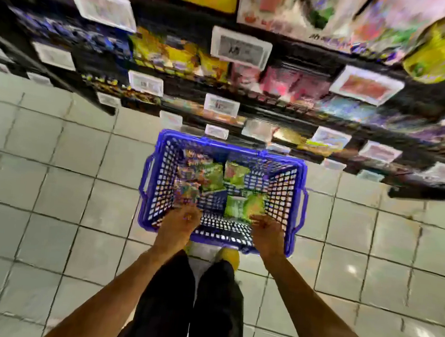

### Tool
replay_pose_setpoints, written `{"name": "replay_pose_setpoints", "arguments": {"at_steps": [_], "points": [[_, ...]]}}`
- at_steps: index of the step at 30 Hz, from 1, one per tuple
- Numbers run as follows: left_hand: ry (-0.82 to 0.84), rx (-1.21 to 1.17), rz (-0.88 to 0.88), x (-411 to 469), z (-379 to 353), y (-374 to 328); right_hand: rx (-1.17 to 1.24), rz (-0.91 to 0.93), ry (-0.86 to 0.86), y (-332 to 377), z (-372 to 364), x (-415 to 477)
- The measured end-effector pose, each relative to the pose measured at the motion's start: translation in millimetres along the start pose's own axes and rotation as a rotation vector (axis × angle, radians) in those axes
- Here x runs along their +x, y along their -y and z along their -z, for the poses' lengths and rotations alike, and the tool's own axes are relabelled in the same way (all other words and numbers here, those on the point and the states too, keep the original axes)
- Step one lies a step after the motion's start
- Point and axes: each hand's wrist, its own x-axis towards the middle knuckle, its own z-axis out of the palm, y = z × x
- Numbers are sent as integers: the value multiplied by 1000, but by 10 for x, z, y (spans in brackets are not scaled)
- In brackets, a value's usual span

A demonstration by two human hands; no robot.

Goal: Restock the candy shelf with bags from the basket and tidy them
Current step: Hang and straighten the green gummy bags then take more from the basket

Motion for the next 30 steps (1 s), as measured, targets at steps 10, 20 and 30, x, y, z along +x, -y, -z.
{"name": "replay_pose_setpoints", "arguments": {"at_steps": [10,20,30], "points": [[164,180,35,1610,-797,1072,116,-222,-2,-712,-773,1784],[-142,-69,134,2988,-1323,1275,-135,-39,-177,-560,-1310,3232],[11,-31,-117,2575,-1275,1161,386,-104,-105,-802,-1109,2807]]}}
